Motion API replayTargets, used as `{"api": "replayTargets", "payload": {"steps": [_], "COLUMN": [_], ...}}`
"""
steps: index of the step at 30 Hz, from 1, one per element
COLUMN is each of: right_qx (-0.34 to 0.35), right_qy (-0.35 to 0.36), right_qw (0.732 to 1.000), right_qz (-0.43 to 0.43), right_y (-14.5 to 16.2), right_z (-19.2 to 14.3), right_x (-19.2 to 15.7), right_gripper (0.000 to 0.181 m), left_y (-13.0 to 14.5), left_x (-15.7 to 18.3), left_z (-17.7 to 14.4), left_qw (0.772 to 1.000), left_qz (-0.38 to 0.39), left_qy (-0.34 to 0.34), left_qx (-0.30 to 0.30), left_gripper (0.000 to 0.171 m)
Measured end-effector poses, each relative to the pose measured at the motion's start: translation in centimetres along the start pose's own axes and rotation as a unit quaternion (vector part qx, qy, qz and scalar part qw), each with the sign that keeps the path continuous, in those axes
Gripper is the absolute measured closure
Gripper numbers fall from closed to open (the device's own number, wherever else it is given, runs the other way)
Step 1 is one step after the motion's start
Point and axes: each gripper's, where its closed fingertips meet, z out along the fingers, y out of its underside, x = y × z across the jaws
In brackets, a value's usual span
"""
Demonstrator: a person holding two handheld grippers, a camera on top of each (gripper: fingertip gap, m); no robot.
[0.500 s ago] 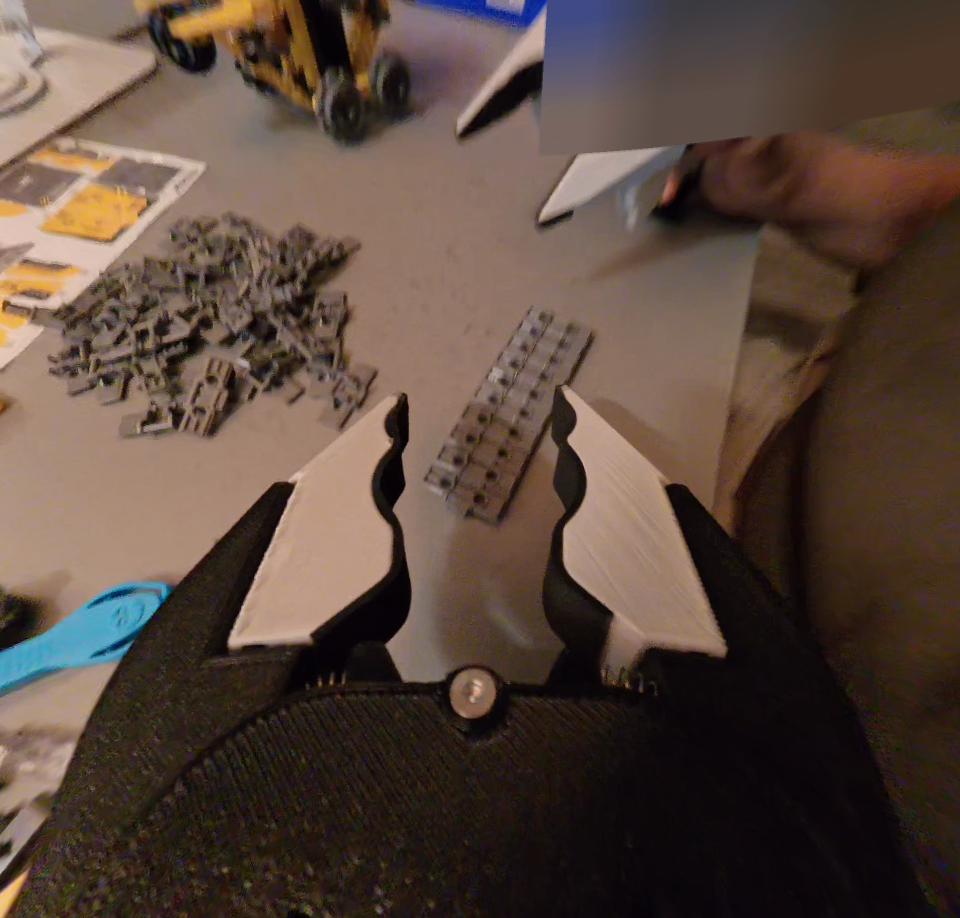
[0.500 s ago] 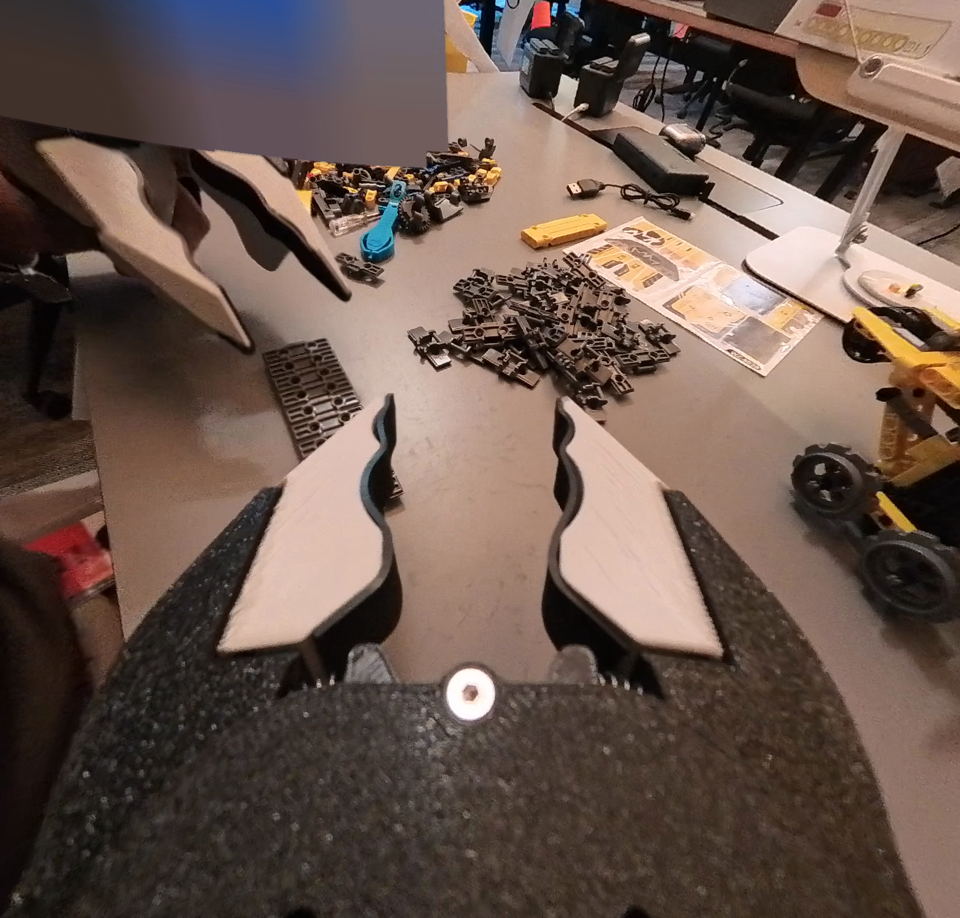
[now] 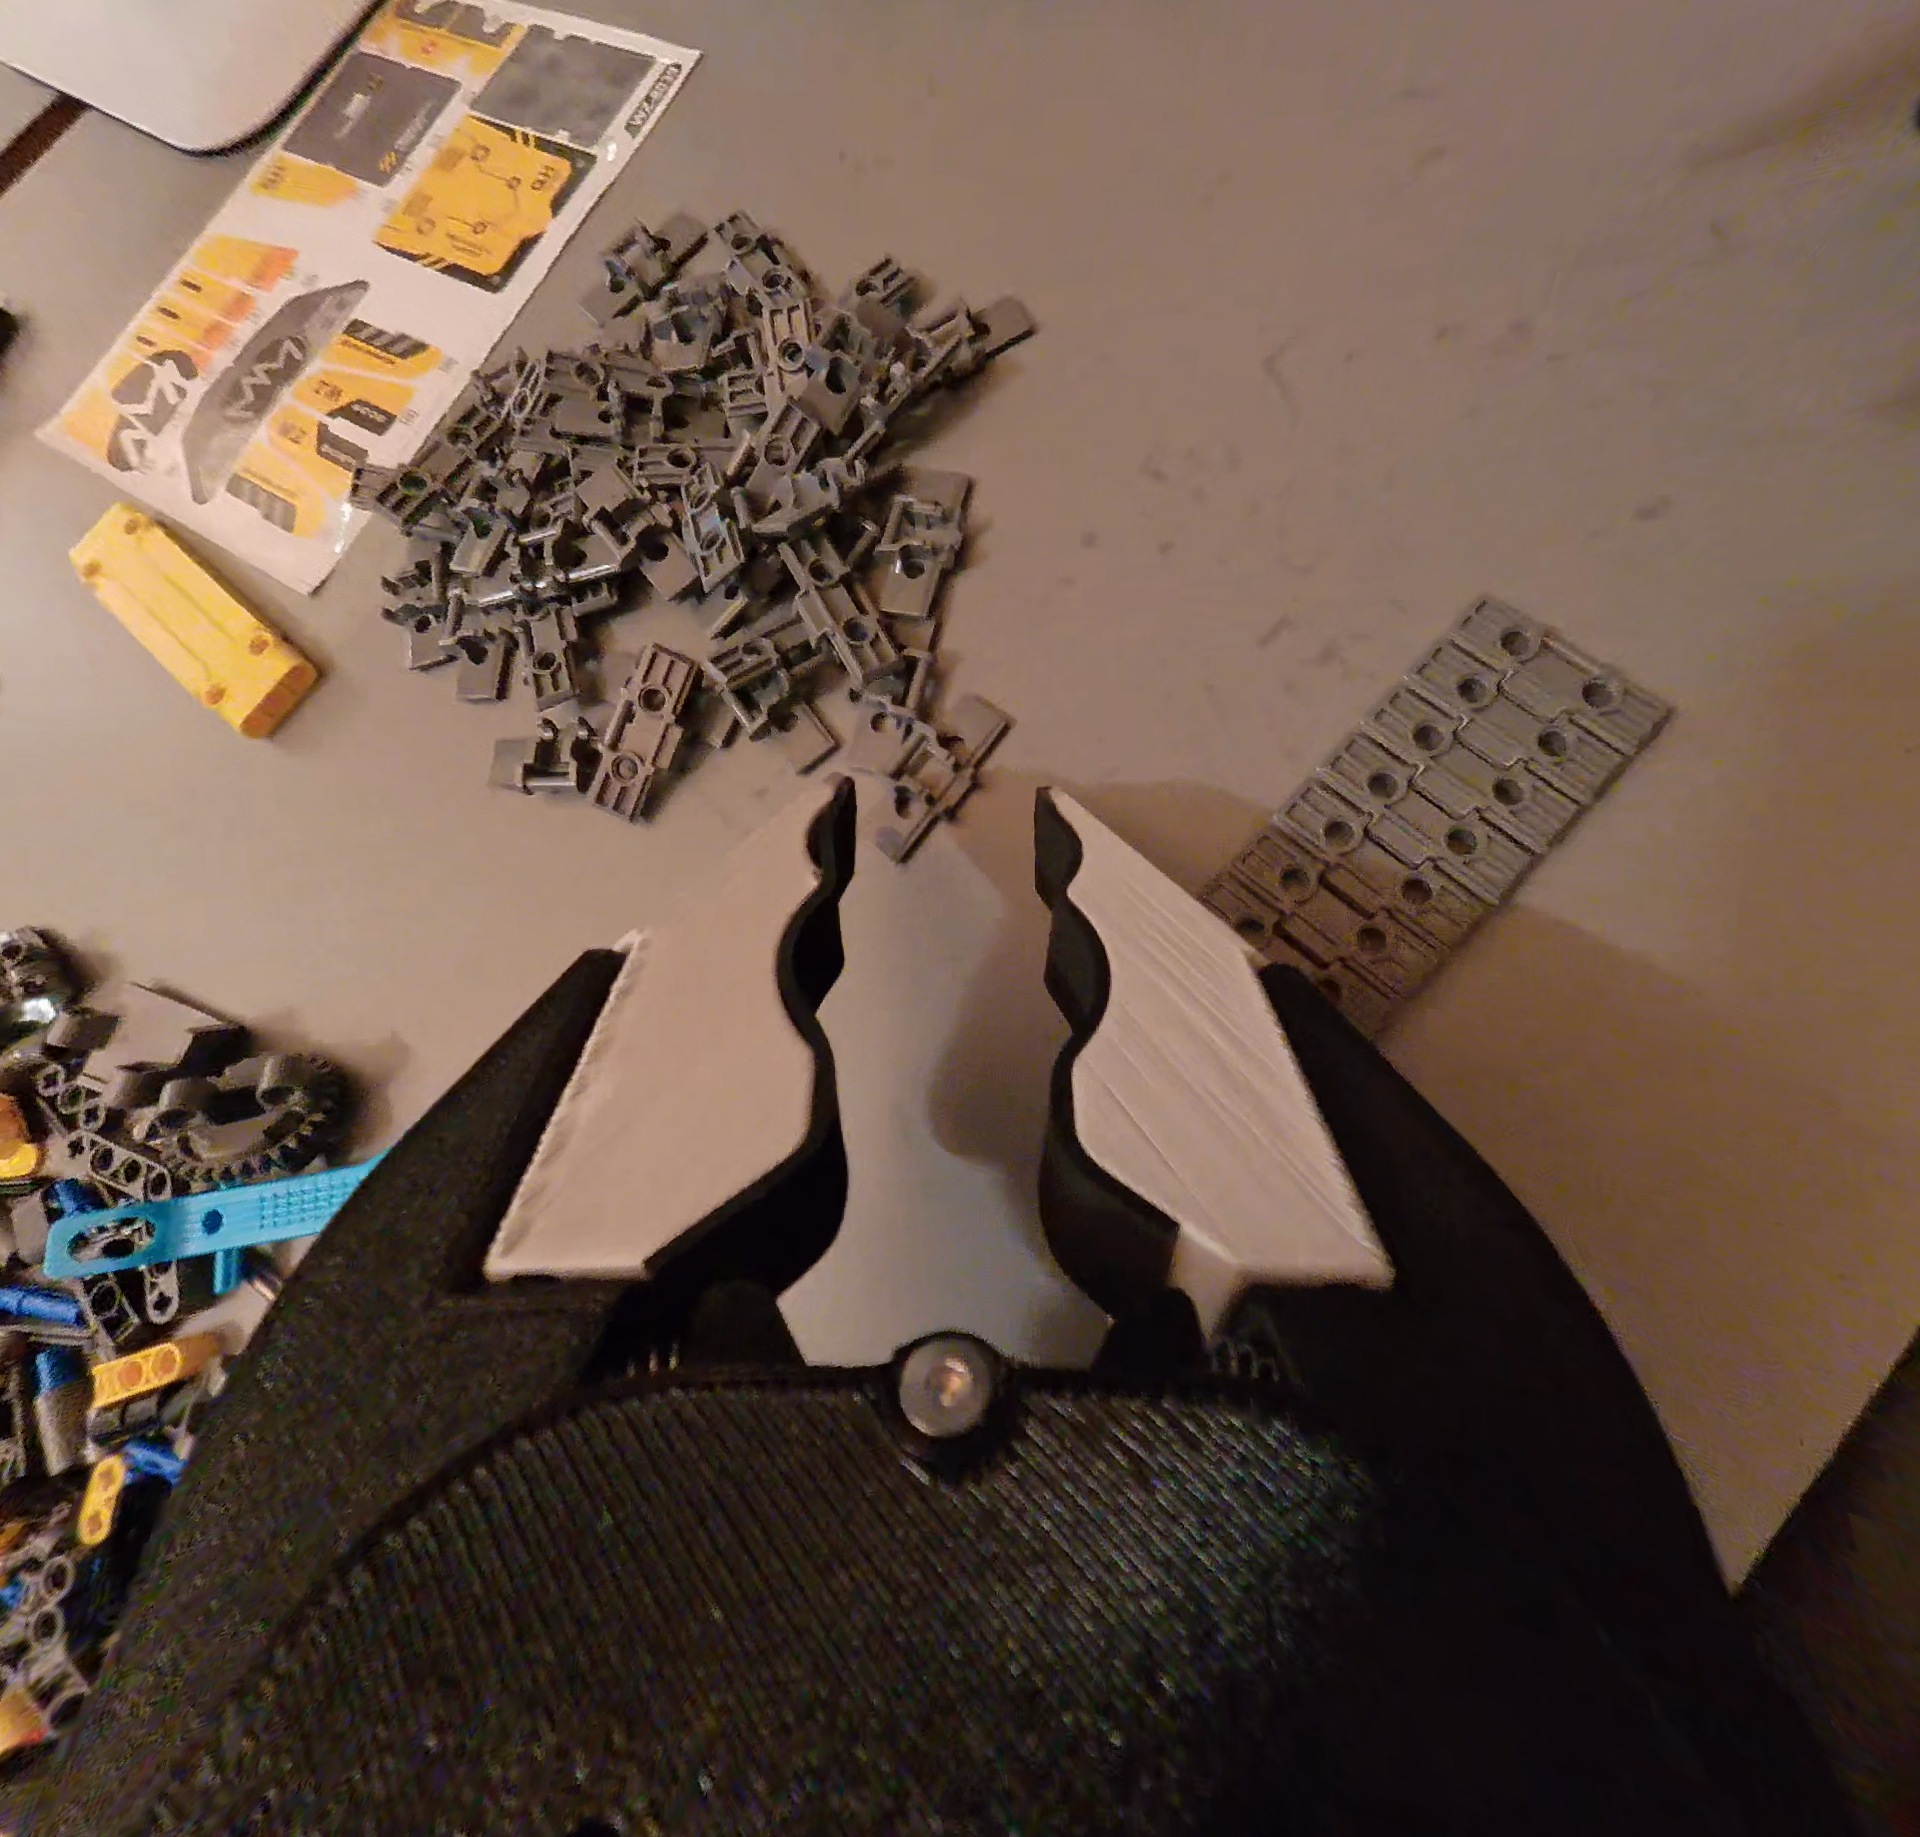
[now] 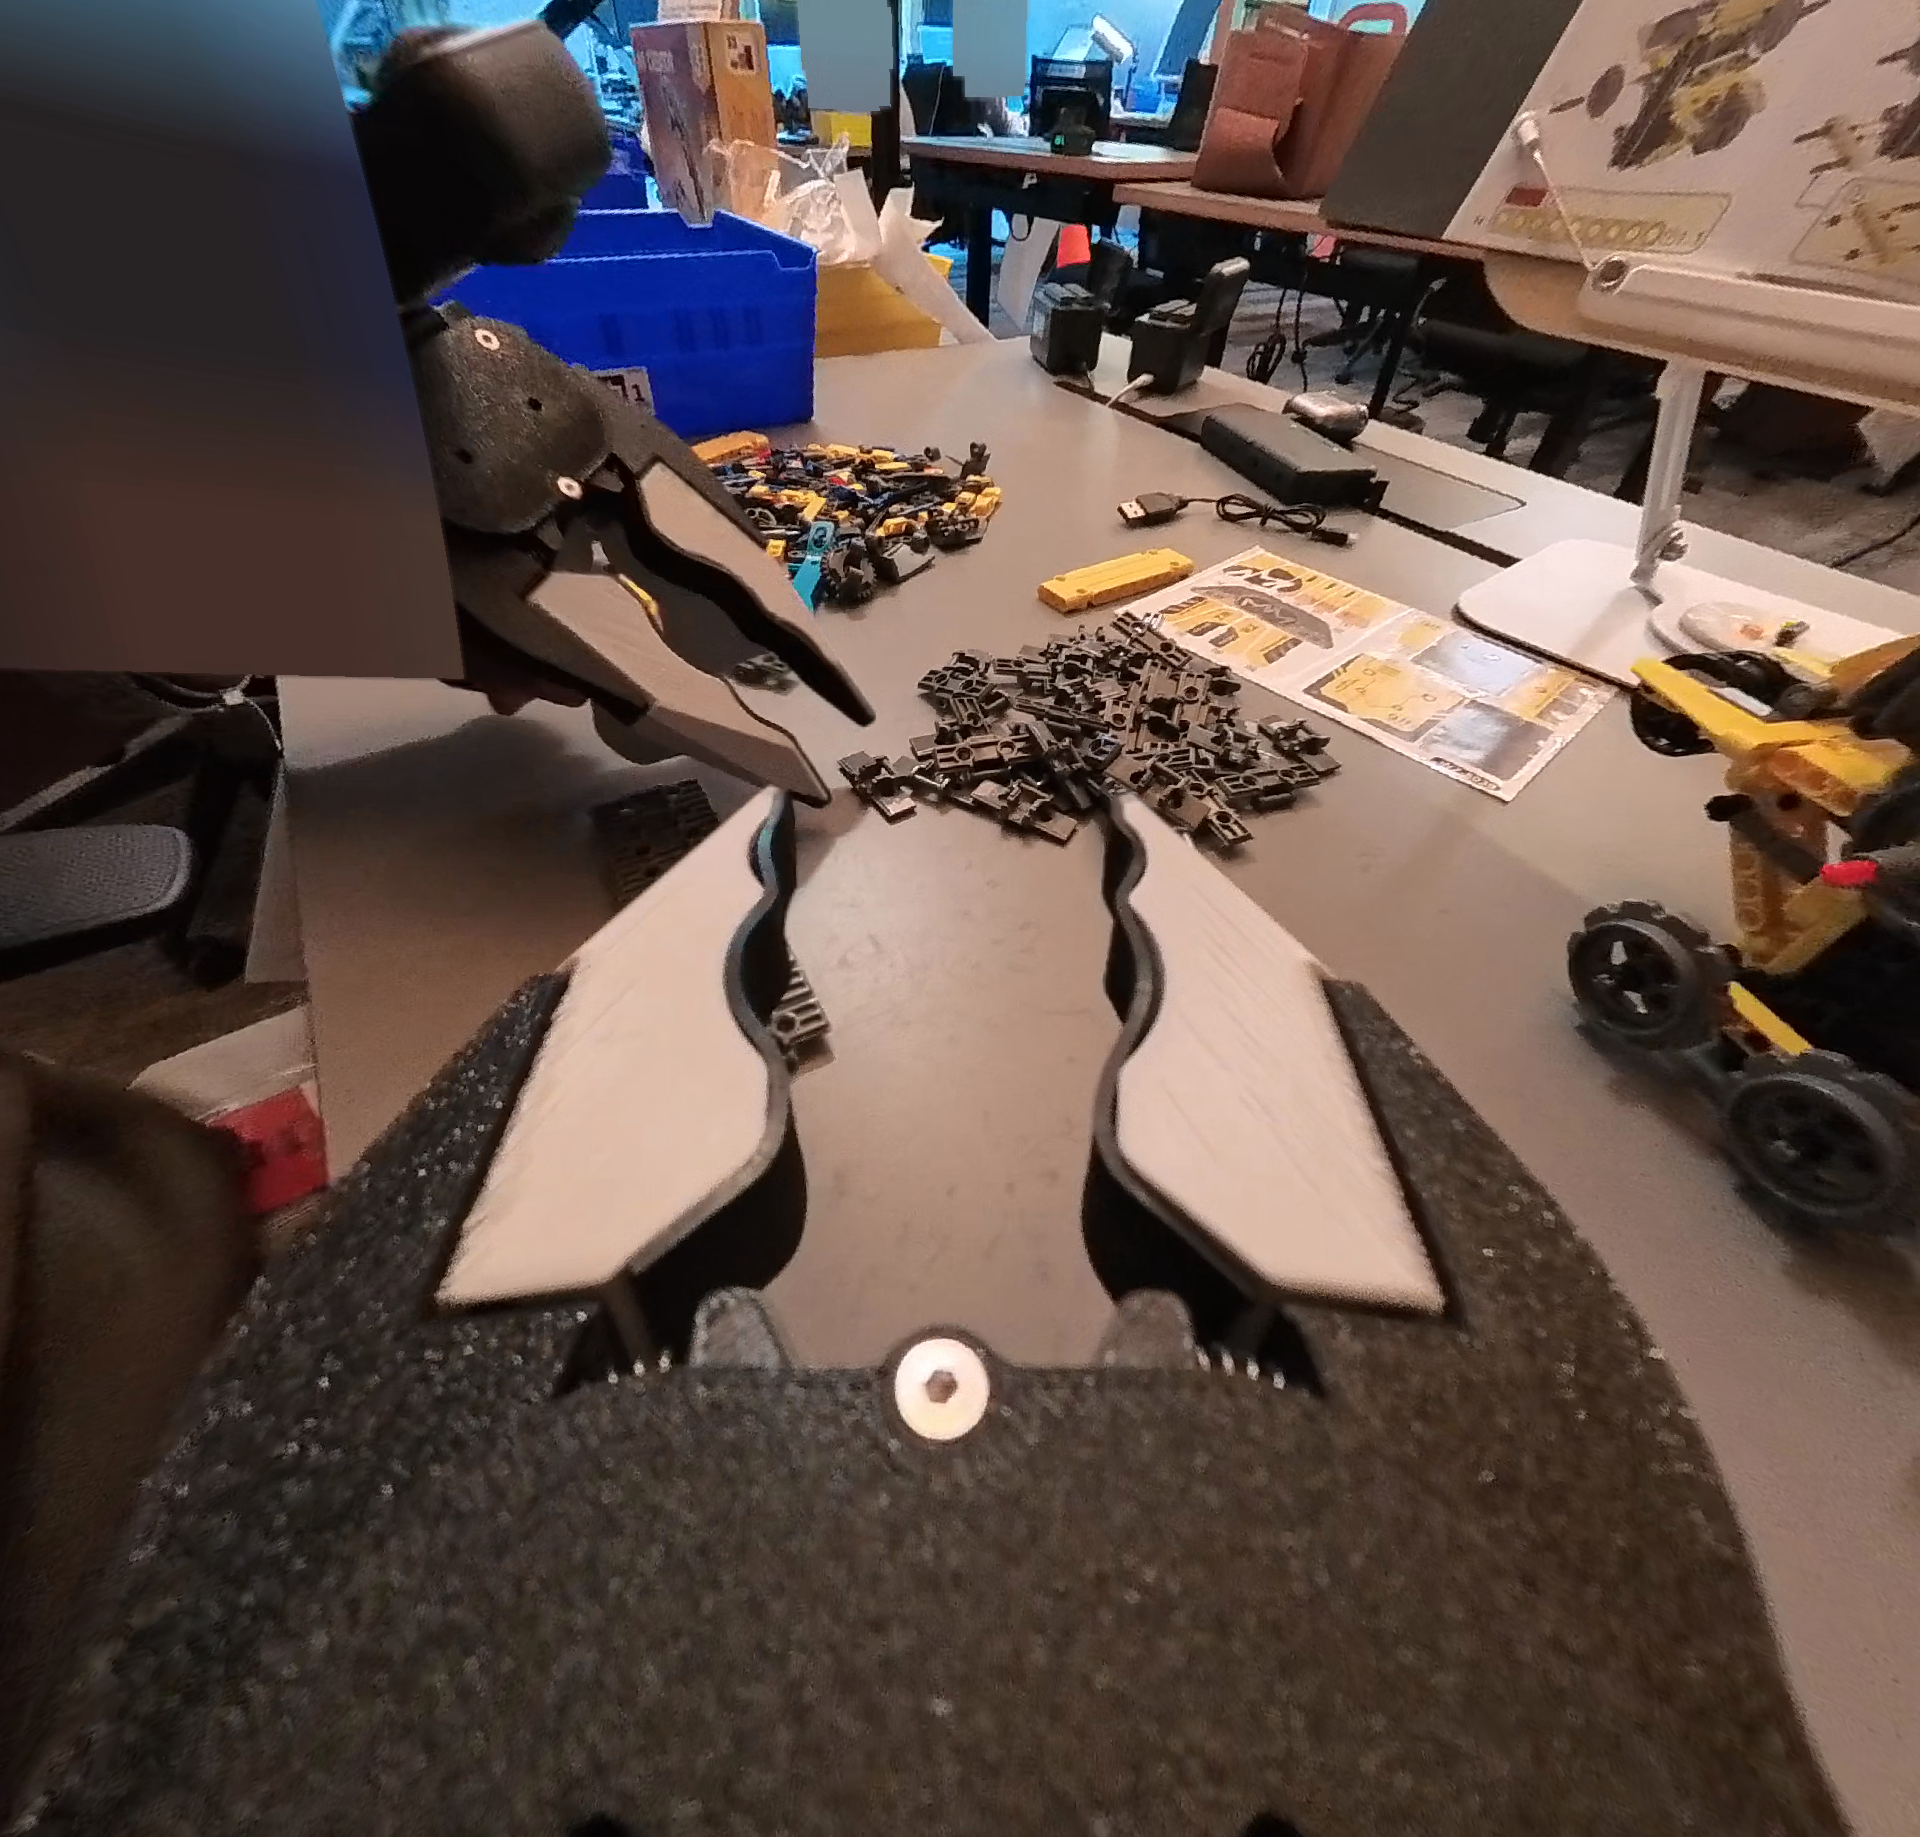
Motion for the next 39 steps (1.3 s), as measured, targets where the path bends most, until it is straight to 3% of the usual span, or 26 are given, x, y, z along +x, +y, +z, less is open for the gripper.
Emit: {"api": "replayTargets", "payload": {"steps": [8,15,21,25,27,28,34,37,39], "right_qx": [0.002,0.002,0.0,-0.003,-0.002,-0.001,-0.001,-0.001,0.0], "right_qy": [-0.01,-0.011,-0.007,-0.008,-0.008,-0.008,-0.007,-0.008,-0.007], "right_qw": [1.0,1.0,1.0,1.0,1.0,1.0,1.0,1.0,1.0], "right_qz": [-0.002,0.007,0.013,0.015,0.015,0.015,0.011,0.01,0.011], "right_y": [0.0,0.0,0.0,0.1,0.1,0.1,0.1,0.1,0.0], "right_z": [-0.1,-0.1,-0.1,0.0,0.0,0.0,-0.1,-0.1,-0.1], "right_x": [-0.5,-0.3,-0.1,0.0,0.0,0.0,-0.1,-0.1,-0.1], "right_gripper": [0.122,0.122,0.122,0.122,0.122,0.122,0.122,0.122,0.122], "left_y": [0.0,0.0,-1.6,-1.4,-0.7,-0.4,0.5,0.5,0.5], "left_x": [0.5,0.9,1.2,0.5,0.2,0.3,0.1,-0.2,-0.3], "left_z": [1.0,0.1,-1.0,-1.1,-0.8,-0.6,0.3,0.3,0.2], "left_qw": [0.999,0.999,0.996,0.996,0.997,0.998,0.999,0.999,0.999], "left_qz": [-0.028,-0.04,-0.067,-0.075,-0.071,-0.068,-0.041,-0.029,-0.027], "left_qy": [-0.016,0.008,0.032,0.021,0.012,0.009,-0.025,-0.043,-0.045], "left_qx": [-0.014,-0.004,0.046,0.043,0.023,0.014,-0.011,-0.016,-0.016], "left_gripper": [0.147,0.171,0.171,0.171,0.152,0.15,0.153,0.17,0.171]}}
